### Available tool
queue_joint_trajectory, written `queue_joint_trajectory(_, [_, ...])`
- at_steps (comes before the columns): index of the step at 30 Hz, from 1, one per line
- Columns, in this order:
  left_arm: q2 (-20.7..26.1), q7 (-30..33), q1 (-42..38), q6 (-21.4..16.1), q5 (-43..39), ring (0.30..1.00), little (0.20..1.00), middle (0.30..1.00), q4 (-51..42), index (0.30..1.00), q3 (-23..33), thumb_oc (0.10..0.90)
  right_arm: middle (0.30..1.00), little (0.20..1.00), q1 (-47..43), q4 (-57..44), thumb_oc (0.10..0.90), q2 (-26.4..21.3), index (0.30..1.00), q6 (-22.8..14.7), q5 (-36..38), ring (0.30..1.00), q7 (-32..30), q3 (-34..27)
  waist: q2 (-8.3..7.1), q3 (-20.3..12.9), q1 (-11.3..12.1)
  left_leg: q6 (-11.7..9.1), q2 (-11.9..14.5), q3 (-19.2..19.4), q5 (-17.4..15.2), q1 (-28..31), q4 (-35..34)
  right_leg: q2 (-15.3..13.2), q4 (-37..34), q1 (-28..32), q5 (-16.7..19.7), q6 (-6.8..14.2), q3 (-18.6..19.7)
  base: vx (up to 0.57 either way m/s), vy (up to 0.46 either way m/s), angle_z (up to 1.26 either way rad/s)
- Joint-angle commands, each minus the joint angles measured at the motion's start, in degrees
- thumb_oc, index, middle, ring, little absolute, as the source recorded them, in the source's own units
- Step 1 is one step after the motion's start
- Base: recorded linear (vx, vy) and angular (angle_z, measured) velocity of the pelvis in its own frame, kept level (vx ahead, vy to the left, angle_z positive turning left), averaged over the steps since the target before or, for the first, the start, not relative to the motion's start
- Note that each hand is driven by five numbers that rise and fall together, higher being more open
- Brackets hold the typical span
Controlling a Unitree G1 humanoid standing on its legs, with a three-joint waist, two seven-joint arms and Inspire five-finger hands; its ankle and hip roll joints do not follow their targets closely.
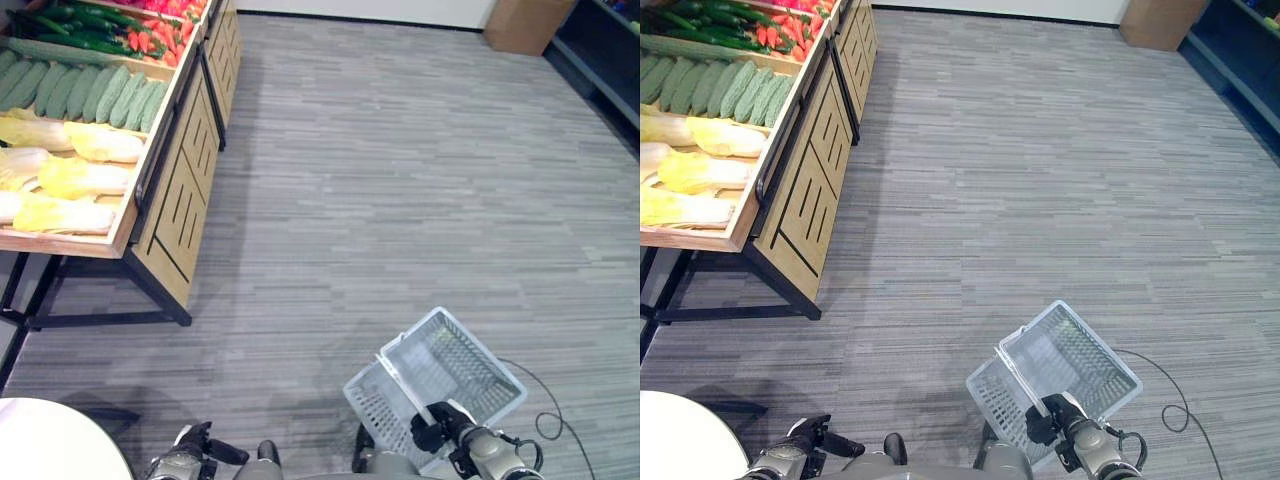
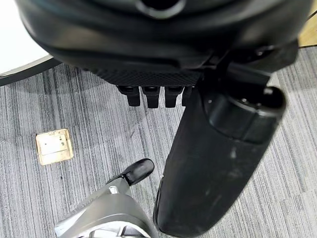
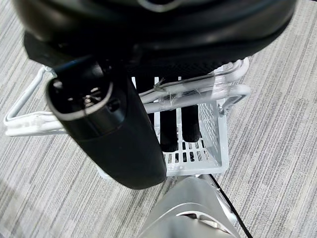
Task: Get the vegetables into the basket
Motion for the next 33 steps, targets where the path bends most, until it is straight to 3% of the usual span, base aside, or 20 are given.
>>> queue_joint_trajectory(1, [0.9, 0.3, -1.7, -0.6, 1.7, 1.000, 1.000, 1.000, 3.8, 1.000, 0.5, 0.900, 0.300, 0.300, 0.2, 1.2, 0.400, 0.0, 0.300, -0.5, 1.0, 0.300, -0.6, -1.1, -0.01, 1.6, 0.0, -0.9, -0.2, -2.9, 0.5, -2.8, 1.2, -4.1, 5.2, 3.9, -1.1, 6.0, 1.2, 0.02, -0.002, 0.09])
queue_joint_trajectory(6, [0.8, 0.5, -1.6, -0.8, 0.6, 1.000, 1.000, 1.000, 3.9, 1.000, 1.1, 0.900, 0.300, 0.300, 0.0, 2.2, 0.400, 0.0, 0.300, -0.6, 1.5, 0.300, -1.1, -2.0, 0.08, 1.8, -0.2, -0.1, -1.1, -3.7, -0.3, -3.0, 1.8, -5.1, 7.3, 3.1, -0.4, 6.5, 1.9, 0.00, 0.039, 0.04])
queue_joint_trajectory(11, [0.9, 0.5, -1.8, -0.8, 0.2, 1.000, 1.000, 1.000, 3.3, 1.000, 0.9, 0.900, 0.300, 0.300, -0.8, 2.2, 0.400, -0.3, 0.300, -0.7, 0.5, 0.300, -1.3, -1.6, 0.41, 3.7, -0.2, 1.6, -2.2, -4.0, -1.8, -3.3, 3.0, -6.3, 15.3, -0.2, 2.6, 7.3, 4.3, -0.02, 0.095, -0.01])
queue_joint_trajectory(14, [1.0, 0.3, -2.0, -0.8, 0.9, 1.000, 1.000, 1.000, 3.0, 1.000, 0.0, 0.900, 0.300, 0.300, -1.0, 2.4, 0.400, -0.7, 0.300, -0.7, 0.3, 0.300, -1.3, -1.5, 1.11, 4.8, -0.4, 1.9, -2.4, -4.4, -2.5, -2.6, 3.3, -5.5, 18.8, -2.1, 3.4, 7.1, 5.1, 0.07, 0.082, -0.02])
queue_joint_trajectory(19, [1.4, 0.1, -2.3, -0.9, 1.0, 1.000, 1.000, 1.000, 2.8, 1.000, -0.2, 0.900, 0.300, 0.300, -0.8, 2.4, 0.400, -0.9, 0.300, -1.1, 0.8, 0.300, -1.6, -1.4, 1.14, 5.1, -1.2, 1.4, -2.4, -5.2, -2.8, -1.6, 3.0, -2.2, 14.3, -3.8, 1.6, 5.8, 6.7, 0.11, -0.006, 0.09])
queue_joint_trajectory(21, [1.3, 0.5, -3.0, -1.0, 1.2, 1.000, 1.000, 1.000, 3.2, 1.000, -0.3, 0.900, 0.300, 0.300, -0.8, 2.6, 0.400, -0.8, 0.300, -1.4, 1.2, 0.300, -2.5, -1.4, 1.32, 5.3, -3.0, 0.5, -2.6, -6.7, -2.9, 0.0, 0.9, 1.0, 7.1, -7.7, 1.8, 5.3, 9.7, 0.25, -0.041, 0.03])
queue_joint_trajectory(23, [1.3, 0.6, -3.4, -1.1, 1.7, 1.000, 1.000, 1.000, 3.2, 1.000, -0.5, 0.900, 0.300, 0.300, -0.4, 2.3, 0.400, -0.8, 0.300, -1.4, 1.2, 0.300, -2.5, -1.5, 1.48, 5.4, -4.3, -0.1, -2.8, -7.8, -3.2, 1.2, -0.3, 2.2, 4.3, -9.9, 3.3, 5.4, 11.2, 0.24, -0.036, 0.00])
queue_joint_trajectory(27, [0.9, 0.7, -3.9, -1.3, 1.9, 1.000, 1.000, 1.000, 3.3, 1.000, -0.8, 0.900, 0.300, 0.300, 0.1, 2.0, 0.400, -1.1, 0.300, -1.3, 0.9, 0.300, -2.6, -1.6, 1.44, 5.4, -5.8, -0.6, -3.4, -9.6, -4.5, 2.6, -0.6, 2.9, 2.4, -12.2, 5.5, 5.6, 10.6, 0.20, -0.065, 0.61])
queue_joint_trajectory(29, [0.3, 0.6, -4.0, -1.2, 1.5, 1.000, 1.000, 1.000, 3.3, 1.000, -1.0, 0.900, 0.300, 0.300, 0.1, 2.4, 0.400, -1.2, 0.300, -1.4, 1.2, 0.300, -2.4, -1.4, 1.65, 4.7, -5.9, -1.0, -3.1, -10.3, -4.9, 3.5, -0.6, 3.5, 2.0, -10.9, 5.2, 4.8, 10.3, 0.18, -0.121, 0.35])
queue_joint_trajectory(33, [-0.9, 0.5, -4.4, -0.8, 0.6, 1.000, 1.000, 1.000, 3.2, 1.000, -1.8, 0.900, 0.300, 0.300, 0.1, 3.1, 0.400, -1.8, 0.300, -1.3, -0.3, 0.300, -2.1, 0.1, 3.11, 3.3, -6.5, -2.8, 0.2, -12.0, -5.6, 4.1, 1.6, 5.2, 3.1, -9.5, 2.5, 2.7, 9.0, 0.22, -0.189, 0.26])
